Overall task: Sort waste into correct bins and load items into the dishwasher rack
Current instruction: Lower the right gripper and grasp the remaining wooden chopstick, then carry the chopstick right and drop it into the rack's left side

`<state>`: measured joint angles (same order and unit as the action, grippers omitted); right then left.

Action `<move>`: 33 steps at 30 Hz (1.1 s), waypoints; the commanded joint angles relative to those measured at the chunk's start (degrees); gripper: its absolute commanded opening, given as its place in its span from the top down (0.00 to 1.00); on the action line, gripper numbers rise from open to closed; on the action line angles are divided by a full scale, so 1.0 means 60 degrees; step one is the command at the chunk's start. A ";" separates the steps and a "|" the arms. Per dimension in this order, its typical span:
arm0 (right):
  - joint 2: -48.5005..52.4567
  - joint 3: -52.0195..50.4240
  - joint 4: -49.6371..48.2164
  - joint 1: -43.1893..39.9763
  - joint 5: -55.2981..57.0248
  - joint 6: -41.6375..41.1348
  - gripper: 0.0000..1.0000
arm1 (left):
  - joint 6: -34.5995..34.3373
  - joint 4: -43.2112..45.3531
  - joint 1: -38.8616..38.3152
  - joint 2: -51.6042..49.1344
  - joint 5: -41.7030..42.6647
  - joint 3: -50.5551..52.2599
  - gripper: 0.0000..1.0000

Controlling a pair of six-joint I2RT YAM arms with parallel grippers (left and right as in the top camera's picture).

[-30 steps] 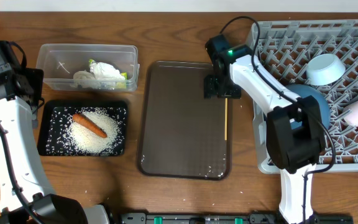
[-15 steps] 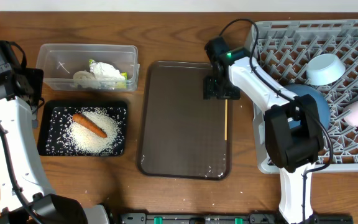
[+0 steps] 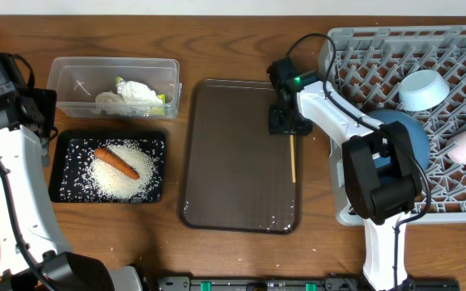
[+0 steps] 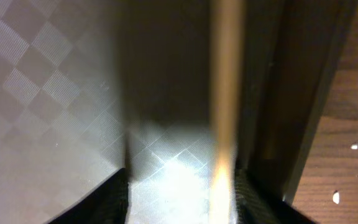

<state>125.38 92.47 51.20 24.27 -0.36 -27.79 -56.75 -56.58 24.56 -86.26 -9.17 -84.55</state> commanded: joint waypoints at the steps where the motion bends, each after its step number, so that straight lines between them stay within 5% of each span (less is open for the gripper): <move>1: 0.0157 -0.0423 -0.0291 0.0262 0.0025 -0.0364 0.66 | 0.0051 -0.0029 0.0040 -0.0058 -0.0047 0.0000 0.01; 4: 0.0153 -0.0470 -0.0455 0.0321 -0.0073 -0.0404 0.99 | 0.0051 -0.0029 0.0040 -0.0058 -0.0047 0.0000 0.01; 20: -0.2091 0.2175 0.1188 -0.1566 -0.0699 0.1625 0.99 | 0.0047 -0.0029 0.0040 -0.0058 -0.0047 0.0000 0.01; 33: -0.2896 0.2204 0.0856 -0.3687 -0.0696 0.3472 0.99 | 0.0051 -0.0029 0.0040 -0.0058 -0.0047 0.0000 0.01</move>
<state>106.00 106.13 56.69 2.76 -4.27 -9.69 -56.75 -56.60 24.56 -86.26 -9.15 -84.55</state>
